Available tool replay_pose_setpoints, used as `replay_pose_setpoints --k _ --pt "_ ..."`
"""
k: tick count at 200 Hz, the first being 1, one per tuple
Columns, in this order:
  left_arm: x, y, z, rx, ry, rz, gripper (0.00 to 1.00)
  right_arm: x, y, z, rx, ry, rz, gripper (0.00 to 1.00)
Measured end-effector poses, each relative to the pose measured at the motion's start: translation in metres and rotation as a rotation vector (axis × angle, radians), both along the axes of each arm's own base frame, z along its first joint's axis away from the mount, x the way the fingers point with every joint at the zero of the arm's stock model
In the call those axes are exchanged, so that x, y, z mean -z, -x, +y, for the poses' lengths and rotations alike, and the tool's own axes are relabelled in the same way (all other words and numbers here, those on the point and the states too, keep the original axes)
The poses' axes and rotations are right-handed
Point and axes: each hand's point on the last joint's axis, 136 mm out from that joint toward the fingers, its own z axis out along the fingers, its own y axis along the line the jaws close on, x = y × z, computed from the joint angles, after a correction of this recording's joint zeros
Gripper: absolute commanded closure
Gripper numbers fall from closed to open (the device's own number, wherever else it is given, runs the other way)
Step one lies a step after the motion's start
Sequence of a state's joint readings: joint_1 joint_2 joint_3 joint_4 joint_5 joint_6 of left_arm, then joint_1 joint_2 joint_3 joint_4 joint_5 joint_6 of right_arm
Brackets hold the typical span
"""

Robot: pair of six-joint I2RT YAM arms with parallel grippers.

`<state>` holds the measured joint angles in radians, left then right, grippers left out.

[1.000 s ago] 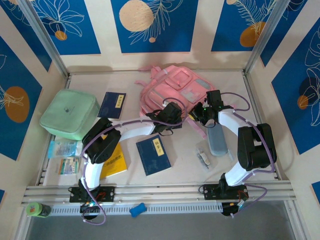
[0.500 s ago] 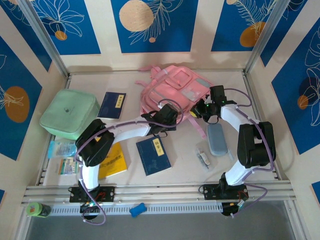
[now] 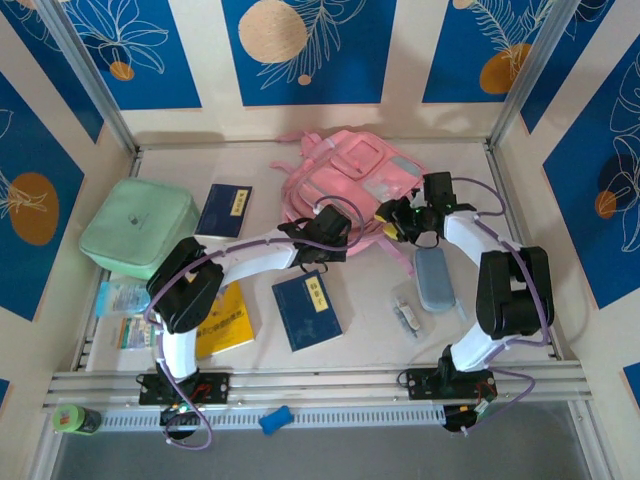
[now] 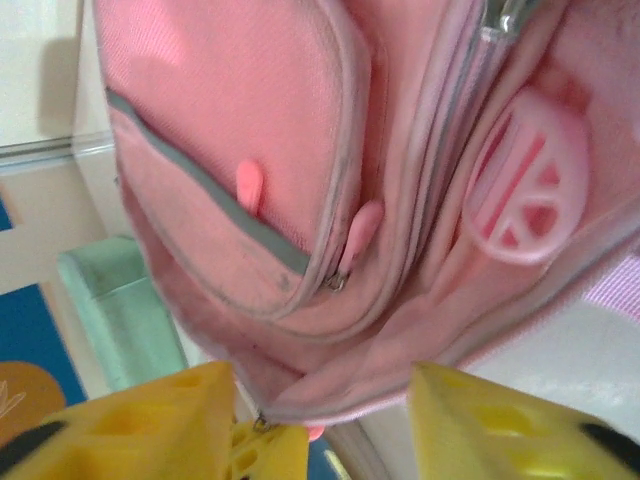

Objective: Pack the student bag
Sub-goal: Unzip the student bag at the top-center of the table.

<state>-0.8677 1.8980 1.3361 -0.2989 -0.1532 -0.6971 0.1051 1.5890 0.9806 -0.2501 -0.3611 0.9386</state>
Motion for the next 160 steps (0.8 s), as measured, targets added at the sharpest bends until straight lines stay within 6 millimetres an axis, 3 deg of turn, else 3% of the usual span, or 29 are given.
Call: replay_pose_setpoints --k 20,52,75,113,125,160 --pt "0.000 0.001 -0.001 0.004 0.006 0.003 1.00 0.005 0.017 0.013 -0.005 -0.061 0.030 0.31" --pt "-0.001 0.001 -0.003 0.010 0.016 0.007 1.00 0.020 0.034 0.045 -0.009 -0.113 0.105 0.28" --pt "-0.001 0.000 -0.003 0.010 0.020 0.007 1.00 0.025 0.029 0.066 -0.013 -0.119 0.115 0.41" --pt "-0.002 0.000 -0.001 0.007 0.015 0.006 1.00 0.040 0.015 0.082 -0.012 -0.042 0.129 0.87" --pt "-0.002 0.001 0.003 -0.001 0.007 0.003 1.00 0.041 0.012 0.086 -0.030 -0.022 0.124 0.96" --pt "-0.009 0.009 0.025 -0.022 -0.014 -0.003 1.00 0.035 0.017 0.097 -0.134 0.041 0.075 1.00"
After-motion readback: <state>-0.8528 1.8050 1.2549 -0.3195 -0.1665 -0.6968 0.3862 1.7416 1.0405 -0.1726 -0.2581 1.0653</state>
